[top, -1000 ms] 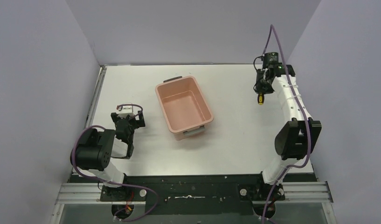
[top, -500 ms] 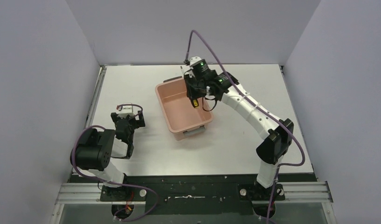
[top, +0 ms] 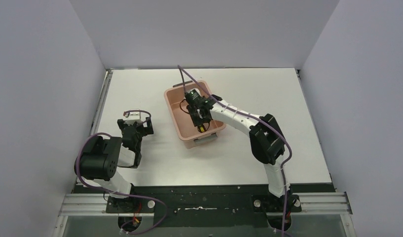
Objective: Put the screwdriver in the bin
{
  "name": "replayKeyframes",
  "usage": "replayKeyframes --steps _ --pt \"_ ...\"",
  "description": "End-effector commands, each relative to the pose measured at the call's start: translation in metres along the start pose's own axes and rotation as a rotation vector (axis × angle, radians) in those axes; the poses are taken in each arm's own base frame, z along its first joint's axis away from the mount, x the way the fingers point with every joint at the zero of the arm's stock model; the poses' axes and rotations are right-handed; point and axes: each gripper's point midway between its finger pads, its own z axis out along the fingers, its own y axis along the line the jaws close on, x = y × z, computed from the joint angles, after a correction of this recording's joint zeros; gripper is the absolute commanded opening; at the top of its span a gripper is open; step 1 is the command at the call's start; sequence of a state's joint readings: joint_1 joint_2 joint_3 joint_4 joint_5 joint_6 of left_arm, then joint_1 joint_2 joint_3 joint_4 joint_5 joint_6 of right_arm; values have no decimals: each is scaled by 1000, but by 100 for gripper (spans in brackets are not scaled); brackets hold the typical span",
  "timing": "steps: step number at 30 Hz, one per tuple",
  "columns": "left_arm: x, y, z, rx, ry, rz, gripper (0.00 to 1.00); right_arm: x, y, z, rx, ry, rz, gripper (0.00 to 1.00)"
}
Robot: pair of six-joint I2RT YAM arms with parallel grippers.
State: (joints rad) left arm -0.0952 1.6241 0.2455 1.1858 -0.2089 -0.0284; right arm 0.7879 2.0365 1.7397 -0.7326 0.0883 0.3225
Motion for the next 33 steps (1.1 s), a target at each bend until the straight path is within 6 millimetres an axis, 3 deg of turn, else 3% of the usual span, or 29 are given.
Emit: replayKeyframes --steps 1,6,8,10,16,21,25,30,33 --pt "-15 0 2 5 -48 -5 97 -2 -1 18 54 -46 26 16" --pt "-15 0 2 6 -48 -5 97 5 -2 33 74 -18 46 29" --pt "-14 0 2 6 -47 -5 97 3 -2 31 75 -21 56 42" --pt "-15 0 2 6 -47 -5 97 -6 -2 21 70 -44 66 62" --pt "-14 0 2 5 -47 -5 97 -58 -2 -46 44 -195 75 85" --pt "-15 0 2 6 -48 -5 97 -97 -20 -126 61 -358 60 100" --pt "-15 0 2 6 -47 -4 97 -117 -61 -199 105 -531 90 100" --pt "-14 0 2 4 -46 -5 97 -96 -148 -239 247 -659 193 100" --pt "-14 0 2 4 -47 -5 97 -66 -187 -251 363 -711 212 100"
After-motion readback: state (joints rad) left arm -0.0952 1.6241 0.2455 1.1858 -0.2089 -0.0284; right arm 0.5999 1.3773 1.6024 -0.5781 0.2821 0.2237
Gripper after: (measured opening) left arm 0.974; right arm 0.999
